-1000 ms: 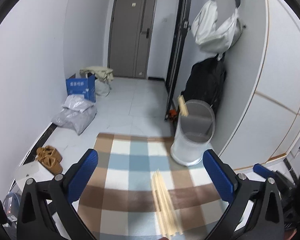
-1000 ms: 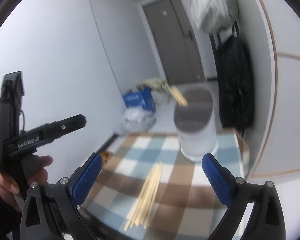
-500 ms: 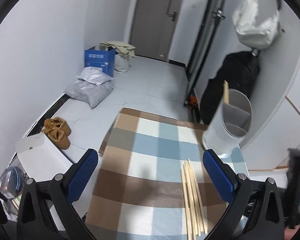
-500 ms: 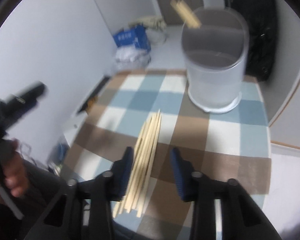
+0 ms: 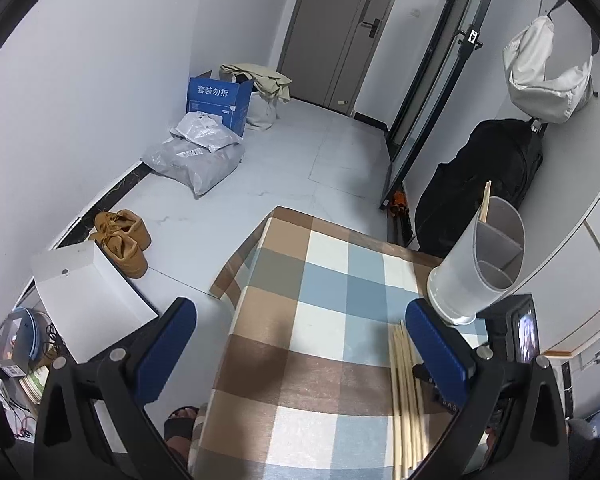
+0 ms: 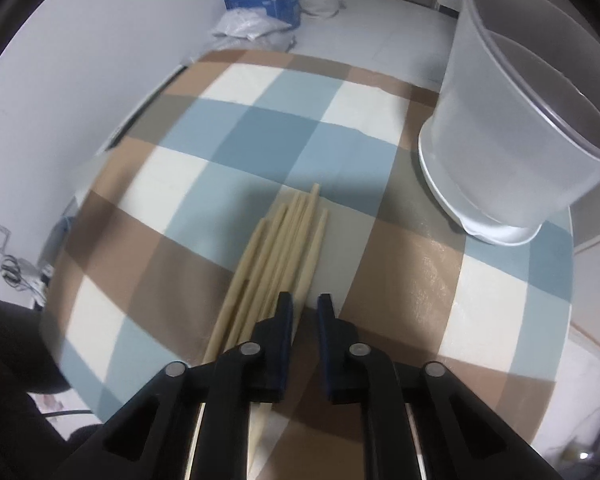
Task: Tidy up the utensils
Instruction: 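Close the right tool on one chopstick from the bundle, then grasp a chopstick with the left tool while the right tool holds its chopstick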
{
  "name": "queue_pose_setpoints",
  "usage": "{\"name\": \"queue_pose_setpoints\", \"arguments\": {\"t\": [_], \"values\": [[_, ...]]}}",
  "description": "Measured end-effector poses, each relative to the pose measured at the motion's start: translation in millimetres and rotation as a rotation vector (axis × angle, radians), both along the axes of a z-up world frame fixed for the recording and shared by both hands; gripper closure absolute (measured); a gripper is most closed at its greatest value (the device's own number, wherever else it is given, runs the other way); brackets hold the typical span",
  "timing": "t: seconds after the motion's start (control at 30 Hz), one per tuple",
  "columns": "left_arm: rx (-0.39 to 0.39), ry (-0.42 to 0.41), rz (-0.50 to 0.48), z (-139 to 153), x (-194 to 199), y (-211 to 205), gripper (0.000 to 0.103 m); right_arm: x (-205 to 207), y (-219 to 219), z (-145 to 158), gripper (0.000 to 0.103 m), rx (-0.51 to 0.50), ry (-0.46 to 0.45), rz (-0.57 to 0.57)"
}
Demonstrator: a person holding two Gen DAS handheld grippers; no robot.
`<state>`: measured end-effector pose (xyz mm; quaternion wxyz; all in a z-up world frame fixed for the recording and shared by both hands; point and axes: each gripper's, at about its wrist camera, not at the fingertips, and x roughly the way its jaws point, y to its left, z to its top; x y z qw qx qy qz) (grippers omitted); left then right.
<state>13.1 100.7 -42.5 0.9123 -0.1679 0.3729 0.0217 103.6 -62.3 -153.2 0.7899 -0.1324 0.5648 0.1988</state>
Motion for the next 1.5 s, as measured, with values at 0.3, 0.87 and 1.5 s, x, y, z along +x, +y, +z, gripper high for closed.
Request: {"name": "queue_pose_setpoints", "arguments": {"t": [0.3,0.87,1.5], "values": [[0.003,0.017,-0.014,-1.4,1.1,2.0,0.001,16.8,7.1,2.5,0.095,-0.048,-0.003,-0.035],[0.131,0.065,-0.078,-13.2,8.3,-31.7,0.001,-5.2,-51.0,44.9,0.099,0.245,-0.098,-0.146],[0.168,0.448,-0.254,-90.1,23.7,-91.9,0.001,-37.3,-149.4,97.8,0.099,0.602,-0.245,-0.326]]}}
